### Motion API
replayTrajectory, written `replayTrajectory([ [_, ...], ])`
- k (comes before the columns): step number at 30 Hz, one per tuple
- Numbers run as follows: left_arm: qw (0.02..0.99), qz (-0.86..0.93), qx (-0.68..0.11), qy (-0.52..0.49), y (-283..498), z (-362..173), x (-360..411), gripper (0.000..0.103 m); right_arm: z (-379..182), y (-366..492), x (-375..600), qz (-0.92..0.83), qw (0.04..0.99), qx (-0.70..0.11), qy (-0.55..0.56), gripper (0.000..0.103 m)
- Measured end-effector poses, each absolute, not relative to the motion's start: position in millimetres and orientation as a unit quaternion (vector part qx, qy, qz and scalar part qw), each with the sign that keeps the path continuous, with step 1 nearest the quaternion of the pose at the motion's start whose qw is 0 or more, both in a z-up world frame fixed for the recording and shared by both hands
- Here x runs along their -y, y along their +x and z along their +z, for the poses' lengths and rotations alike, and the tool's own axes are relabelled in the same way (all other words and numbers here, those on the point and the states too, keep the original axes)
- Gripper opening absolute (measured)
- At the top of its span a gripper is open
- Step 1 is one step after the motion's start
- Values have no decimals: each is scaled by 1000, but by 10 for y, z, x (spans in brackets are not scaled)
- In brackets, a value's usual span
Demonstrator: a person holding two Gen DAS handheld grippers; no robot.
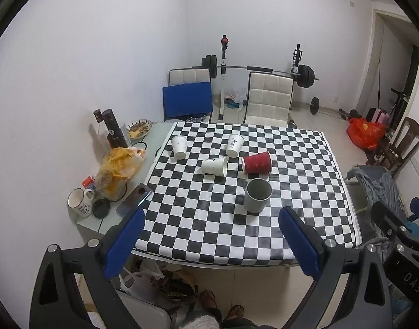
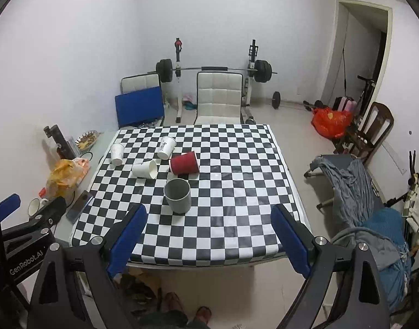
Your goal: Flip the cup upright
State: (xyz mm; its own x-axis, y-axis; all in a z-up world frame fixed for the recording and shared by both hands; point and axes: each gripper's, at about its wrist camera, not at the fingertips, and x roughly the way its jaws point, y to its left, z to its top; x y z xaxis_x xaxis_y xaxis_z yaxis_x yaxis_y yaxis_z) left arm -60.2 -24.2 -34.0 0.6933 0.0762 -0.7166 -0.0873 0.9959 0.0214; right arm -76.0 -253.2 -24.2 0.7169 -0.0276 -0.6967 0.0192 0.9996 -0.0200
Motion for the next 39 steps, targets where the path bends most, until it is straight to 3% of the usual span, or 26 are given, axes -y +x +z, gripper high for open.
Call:
replayTrajectory([
  [39, 925, 56, -376, -10, -707, -164, 294, 100, -163, -741, 2560, -10, 927, -375, -9, 94],
])
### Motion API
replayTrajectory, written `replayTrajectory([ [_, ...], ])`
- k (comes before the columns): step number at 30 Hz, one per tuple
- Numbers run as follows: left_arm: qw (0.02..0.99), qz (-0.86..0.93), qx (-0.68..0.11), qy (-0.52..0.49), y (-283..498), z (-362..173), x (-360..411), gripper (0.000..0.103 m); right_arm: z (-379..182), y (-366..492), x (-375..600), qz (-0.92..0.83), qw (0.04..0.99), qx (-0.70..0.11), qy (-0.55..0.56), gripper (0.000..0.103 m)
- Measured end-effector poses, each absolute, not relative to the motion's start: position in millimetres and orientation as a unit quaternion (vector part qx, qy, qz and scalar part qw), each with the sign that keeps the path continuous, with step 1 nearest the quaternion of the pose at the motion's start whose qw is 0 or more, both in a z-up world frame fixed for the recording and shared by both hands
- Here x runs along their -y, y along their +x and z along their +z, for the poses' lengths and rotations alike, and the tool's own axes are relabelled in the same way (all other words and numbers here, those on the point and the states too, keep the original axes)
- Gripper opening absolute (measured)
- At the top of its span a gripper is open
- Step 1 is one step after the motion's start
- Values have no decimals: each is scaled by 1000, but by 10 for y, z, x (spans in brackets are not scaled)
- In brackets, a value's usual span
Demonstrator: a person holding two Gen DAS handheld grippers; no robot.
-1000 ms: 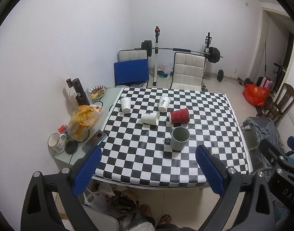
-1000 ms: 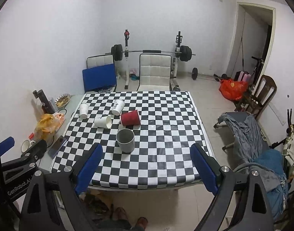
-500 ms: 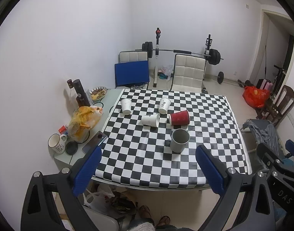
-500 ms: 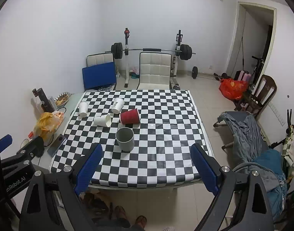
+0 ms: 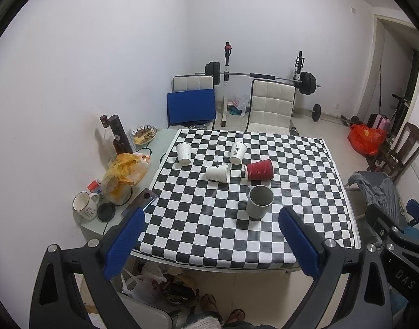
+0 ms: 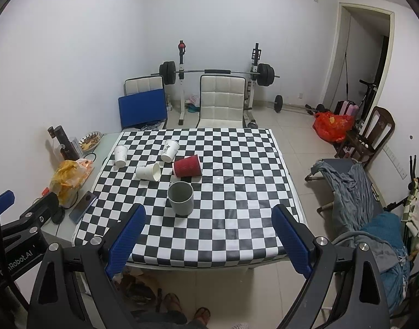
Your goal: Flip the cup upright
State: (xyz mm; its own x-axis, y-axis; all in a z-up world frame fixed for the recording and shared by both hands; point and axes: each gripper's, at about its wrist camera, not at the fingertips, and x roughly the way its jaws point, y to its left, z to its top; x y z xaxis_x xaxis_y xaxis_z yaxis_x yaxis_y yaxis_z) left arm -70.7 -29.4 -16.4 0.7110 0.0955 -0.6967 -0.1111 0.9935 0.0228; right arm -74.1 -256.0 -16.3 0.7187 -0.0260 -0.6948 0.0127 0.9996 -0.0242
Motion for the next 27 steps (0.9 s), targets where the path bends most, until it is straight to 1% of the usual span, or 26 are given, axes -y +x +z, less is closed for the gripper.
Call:
replayTrajectory([
  [5, 926, 69, -371, -10, -723, -137, 254, 100, -162, -751, 2559, -11, 928, -373, -12, 95],
  [8, 927, 73, -369, -9, -733, -136, 231, 100, -159, -754, 2546, -11, 928, -372, -12, 97],
  [27, 927, 73, -368, -9, -734, -140, 235, 100, -82, -769, 2500, -15, 929, -368, -18, 98],
])
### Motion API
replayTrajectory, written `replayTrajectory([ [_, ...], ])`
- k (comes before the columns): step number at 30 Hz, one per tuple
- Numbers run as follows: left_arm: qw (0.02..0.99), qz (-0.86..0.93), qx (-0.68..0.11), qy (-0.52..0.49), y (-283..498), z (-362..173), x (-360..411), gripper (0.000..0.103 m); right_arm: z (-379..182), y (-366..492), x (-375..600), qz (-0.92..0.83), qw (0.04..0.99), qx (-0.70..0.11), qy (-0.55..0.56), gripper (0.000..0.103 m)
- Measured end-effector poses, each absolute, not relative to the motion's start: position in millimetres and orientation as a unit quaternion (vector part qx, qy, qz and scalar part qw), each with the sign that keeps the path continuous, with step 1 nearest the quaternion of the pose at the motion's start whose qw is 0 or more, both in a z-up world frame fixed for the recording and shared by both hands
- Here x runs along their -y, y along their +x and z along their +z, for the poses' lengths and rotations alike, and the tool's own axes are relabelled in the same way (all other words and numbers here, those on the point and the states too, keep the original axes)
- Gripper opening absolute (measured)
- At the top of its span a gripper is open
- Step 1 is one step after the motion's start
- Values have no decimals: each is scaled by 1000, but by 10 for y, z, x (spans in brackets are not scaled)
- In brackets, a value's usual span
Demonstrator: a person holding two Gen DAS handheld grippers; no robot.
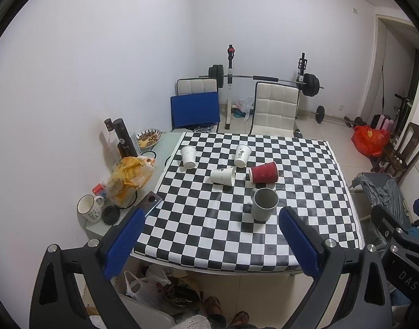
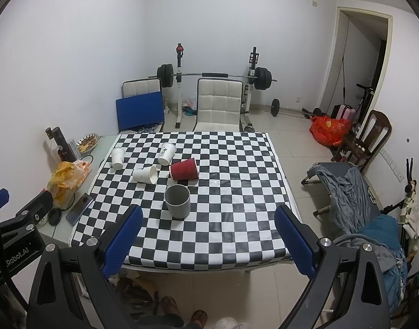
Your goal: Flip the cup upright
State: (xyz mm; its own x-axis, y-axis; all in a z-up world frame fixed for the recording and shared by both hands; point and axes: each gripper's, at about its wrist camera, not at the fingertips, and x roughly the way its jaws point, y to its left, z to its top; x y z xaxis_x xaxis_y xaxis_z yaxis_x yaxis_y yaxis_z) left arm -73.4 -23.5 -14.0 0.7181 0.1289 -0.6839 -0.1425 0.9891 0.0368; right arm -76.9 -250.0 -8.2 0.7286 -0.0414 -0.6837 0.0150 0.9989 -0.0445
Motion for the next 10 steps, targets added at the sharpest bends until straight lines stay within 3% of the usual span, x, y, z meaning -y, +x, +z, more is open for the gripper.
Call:
replayTrajectory([
  [10, 927, 73, -369, -8, -722, -153, 219, 100, -97, -759, 2492, -14, 929, -370, -19, 98],
])
